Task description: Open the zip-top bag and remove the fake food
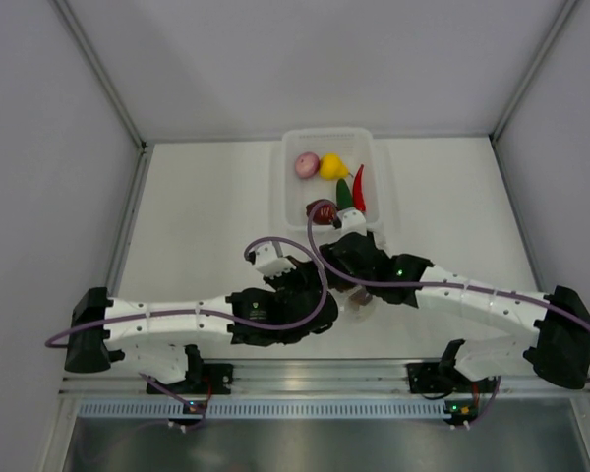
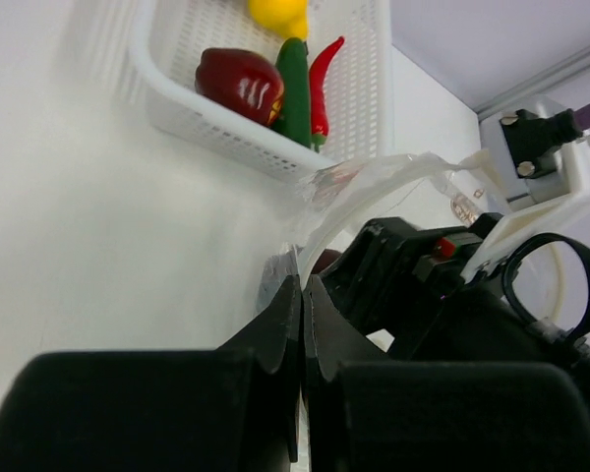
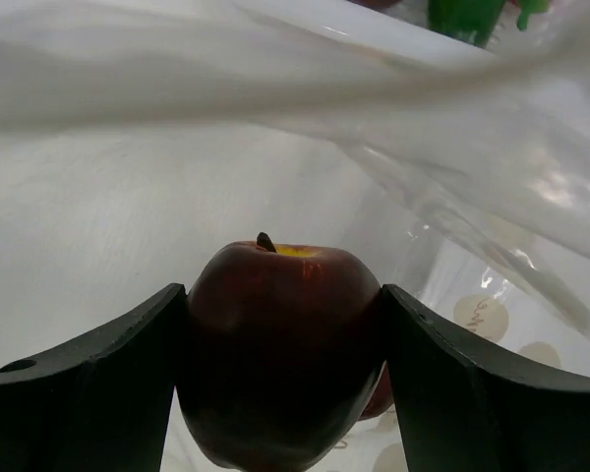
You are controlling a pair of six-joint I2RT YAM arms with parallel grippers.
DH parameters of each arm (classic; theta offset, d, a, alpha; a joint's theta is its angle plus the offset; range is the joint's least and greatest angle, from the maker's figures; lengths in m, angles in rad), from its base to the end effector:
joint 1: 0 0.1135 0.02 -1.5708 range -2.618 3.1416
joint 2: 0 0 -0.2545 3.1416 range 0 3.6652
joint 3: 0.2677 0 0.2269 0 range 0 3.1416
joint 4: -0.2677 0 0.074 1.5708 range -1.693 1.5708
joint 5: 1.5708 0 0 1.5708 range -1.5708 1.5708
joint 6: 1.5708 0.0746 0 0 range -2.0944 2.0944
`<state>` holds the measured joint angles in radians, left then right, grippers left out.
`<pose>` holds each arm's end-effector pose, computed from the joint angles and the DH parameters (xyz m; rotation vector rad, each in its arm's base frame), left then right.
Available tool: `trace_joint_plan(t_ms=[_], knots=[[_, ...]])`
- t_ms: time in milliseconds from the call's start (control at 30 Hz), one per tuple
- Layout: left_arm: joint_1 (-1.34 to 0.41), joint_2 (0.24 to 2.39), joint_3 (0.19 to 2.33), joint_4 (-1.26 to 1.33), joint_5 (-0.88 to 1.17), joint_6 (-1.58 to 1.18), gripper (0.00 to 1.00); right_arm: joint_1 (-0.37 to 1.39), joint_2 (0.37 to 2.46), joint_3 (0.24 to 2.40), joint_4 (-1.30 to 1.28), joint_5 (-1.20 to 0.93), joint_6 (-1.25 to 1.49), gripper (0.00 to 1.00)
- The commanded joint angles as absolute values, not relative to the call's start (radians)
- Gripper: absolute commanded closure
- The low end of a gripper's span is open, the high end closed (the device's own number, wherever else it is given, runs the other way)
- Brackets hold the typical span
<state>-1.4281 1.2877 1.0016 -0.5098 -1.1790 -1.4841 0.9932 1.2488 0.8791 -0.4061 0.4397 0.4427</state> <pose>0.1034 -0.2352 0.2805 -0.5486 1.8091 -0.5998 0.1720 0.2057 0.2327 -0.4099 2.2313 0.2437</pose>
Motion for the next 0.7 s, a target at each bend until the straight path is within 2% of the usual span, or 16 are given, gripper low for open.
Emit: trace_joint_plan(t_ms=[0, 233, 667], knots=[[-1.431, 1.287, 1.075, -0.509, -1.241, -1.336, 1.00, 1.048, 1.247, 0.966, -0.420, 0.460, 0.414, 0.50], [-1.430, 1.230, 1.048, -0.512, -1.267, -1.299, 1.00, 1.138, 1.223, 0.994, -0.397, 0.468, 0.397, 0.56], [-1.430, 1.197, 0.997, -0.515, -1.244, -1.284, 1.00, 1.160, 1.022, 0.996, -0.399, 0.518, 0.400, 0.62]])
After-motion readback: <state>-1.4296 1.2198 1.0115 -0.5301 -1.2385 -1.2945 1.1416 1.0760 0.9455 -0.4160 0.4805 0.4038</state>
